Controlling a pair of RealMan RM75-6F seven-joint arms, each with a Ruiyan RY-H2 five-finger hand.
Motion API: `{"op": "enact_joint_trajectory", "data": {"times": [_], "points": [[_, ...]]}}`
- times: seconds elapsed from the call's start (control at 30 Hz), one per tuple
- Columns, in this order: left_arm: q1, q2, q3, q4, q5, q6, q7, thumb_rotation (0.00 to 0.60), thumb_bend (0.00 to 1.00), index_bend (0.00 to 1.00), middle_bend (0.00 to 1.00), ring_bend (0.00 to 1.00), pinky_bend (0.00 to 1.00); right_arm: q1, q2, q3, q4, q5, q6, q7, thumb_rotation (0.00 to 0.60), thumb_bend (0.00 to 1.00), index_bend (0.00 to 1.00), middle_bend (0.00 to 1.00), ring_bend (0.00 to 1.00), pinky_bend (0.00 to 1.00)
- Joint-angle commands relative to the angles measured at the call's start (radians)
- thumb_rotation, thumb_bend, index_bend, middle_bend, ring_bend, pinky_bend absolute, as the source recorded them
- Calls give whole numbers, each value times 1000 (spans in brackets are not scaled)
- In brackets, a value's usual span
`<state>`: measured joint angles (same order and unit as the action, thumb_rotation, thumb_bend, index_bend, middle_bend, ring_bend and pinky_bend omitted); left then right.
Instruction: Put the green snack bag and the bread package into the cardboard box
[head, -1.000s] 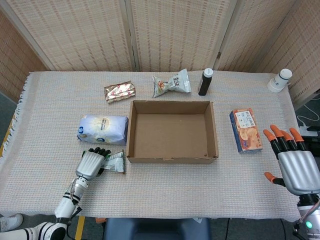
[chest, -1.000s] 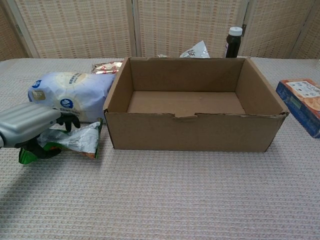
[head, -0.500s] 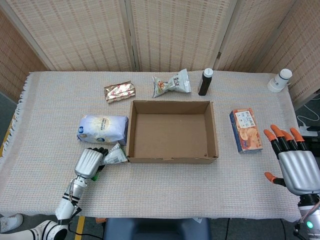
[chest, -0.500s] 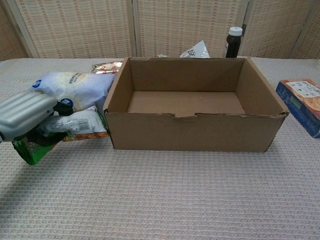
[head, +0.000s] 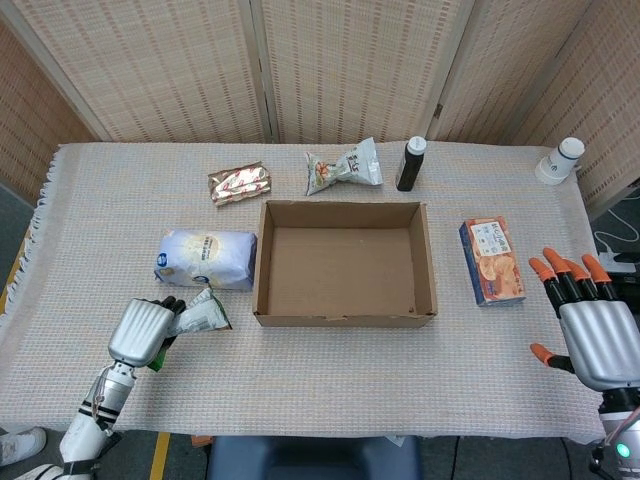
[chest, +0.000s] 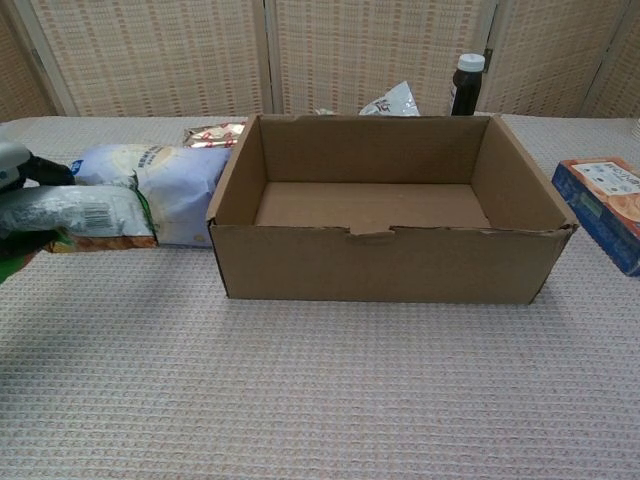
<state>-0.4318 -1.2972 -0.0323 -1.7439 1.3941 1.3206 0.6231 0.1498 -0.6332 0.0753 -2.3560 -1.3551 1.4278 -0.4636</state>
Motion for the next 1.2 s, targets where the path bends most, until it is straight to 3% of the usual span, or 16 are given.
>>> {"op": "enact_joint_trajectory", "data": {"times": [0.03, 0.27, 0.37, 0.47, 0.6, 0.8, 0.9, 1.07, 1.2], "points": [[27, 194, -13, -232, -24, 43, 123, 600, 486, 747, 816, 731, 797, -1, 0, -1, 0, -3, 0, -1, 600, 27, 81, 0, 0, 0], [-14, 348, -79, -526, -25, 33, 207, 600, 486, 756, 832, 741, 804, -7, -2, -6, 0, -35, 4, 2, 600, 27, 81, 0, 0, 0], [-55, 330, -112, -600, -57, -2, 204, 600, 487, 756, 834, 746, 807, -9, -1, -7, 0, -41, 6, 6, 600, 27, 81, 0, 0, 0], [-115, 261, -156, -607, -64, -29, 229, 600, 487, 756, 835, 749, 809, -12, 3, -7, 0, -46, 9, 13, 600, 27, 81, 0, 0, 0], [-192, 104, -203, -548, -69, -36, 264, 600, 487, 756, 837, 750, 810, -16, 9, -6, 0, -57, 15, 23, 600, 27, 81, 0, 0, 0], [-318, -127, -262, -317, -142, -81, 282, 600, 486, 756, 839, 751, 812, -17, 17, -2, 0, -49, 15, 32, 600, 27, 81, 0, 0, 0], [-358, -191, -279, -208, -181, -104, 258, 600, 486, 756, 838, 751, 812, -17, 20, 2, 0, -39, 17, 33, 600, 27, 81, 0, 0, 0], [-378, -219, -282, -150, -190, -120, 243, 600, 486, 756, 839, 750, 812, -16, 22, 4, 0, -29, 19, 32, 600, 27, 81, 0, 0, 0], [-441, -303, -323, -7, -250, -169, 177, 600, 485, 756, 839, 752, 811, -8, 19, 10, 0, 6, 11, 16, 600, 27, 81, 0, 0, 0]]}}
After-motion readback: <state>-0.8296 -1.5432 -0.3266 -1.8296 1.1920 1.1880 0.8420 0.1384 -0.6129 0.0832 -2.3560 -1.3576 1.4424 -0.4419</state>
